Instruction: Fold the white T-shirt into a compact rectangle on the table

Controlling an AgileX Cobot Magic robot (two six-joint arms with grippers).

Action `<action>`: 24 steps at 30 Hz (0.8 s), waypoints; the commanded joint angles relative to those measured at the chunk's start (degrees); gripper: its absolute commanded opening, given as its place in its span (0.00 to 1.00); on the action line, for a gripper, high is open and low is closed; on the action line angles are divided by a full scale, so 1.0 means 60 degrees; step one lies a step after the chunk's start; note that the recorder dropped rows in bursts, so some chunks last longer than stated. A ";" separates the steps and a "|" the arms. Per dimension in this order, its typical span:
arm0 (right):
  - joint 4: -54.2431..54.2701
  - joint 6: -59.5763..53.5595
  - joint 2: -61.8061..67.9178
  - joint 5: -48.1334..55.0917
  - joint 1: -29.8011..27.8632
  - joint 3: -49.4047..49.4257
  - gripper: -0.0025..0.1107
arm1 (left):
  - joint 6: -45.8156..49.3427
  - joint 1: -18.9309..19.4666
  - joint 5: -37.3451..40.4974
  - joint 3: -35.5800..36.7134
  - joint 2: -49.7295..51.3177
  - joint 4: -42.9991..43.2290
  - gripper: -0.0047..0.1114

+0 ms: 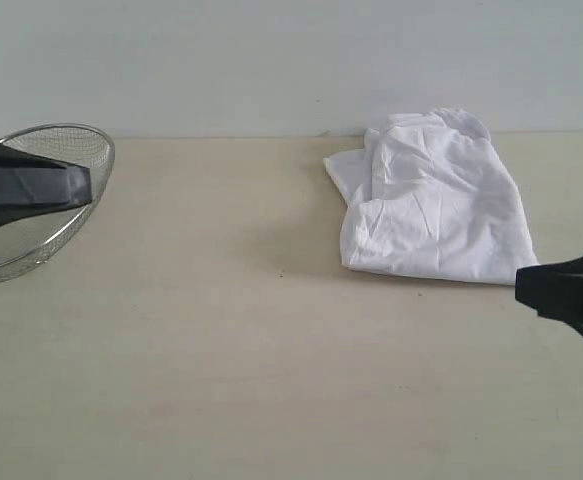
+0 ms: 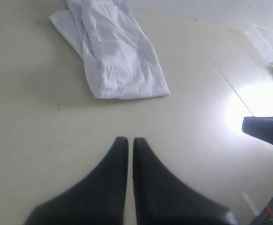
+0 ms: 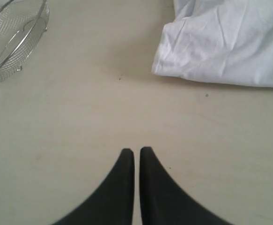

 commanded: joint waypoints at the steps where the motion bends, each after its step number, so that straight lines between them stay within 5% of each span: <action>1: -0.0017 0.0008 -0.0158 0.0284 0.0037 0.0075 0.02 | 0.0155 0.0008 0.0446 0.0171 -0.0481 -0.0265 0.08; 13: -0.0017 0.0008 -0.0158 0.0242 0.0037 0.0075 0.02 | 0.0237 0.0008 0.0401 0.0171 -0.0687 -0.0243 0.08; 18: -0.0017 0.0008 -0.0158 0.0242 0.0037 0.0075 0.02 | 0.0757 0.0106 -0.0546 0.0171 -0.1238 0.0284 0.08; 24: -0.0017 0.0008 -0.0158 0.0242 0.0037 0.0075 0.02 | 0.1241 0.0600 -0.4659 0.1207 -0.3717 0.0397 0.08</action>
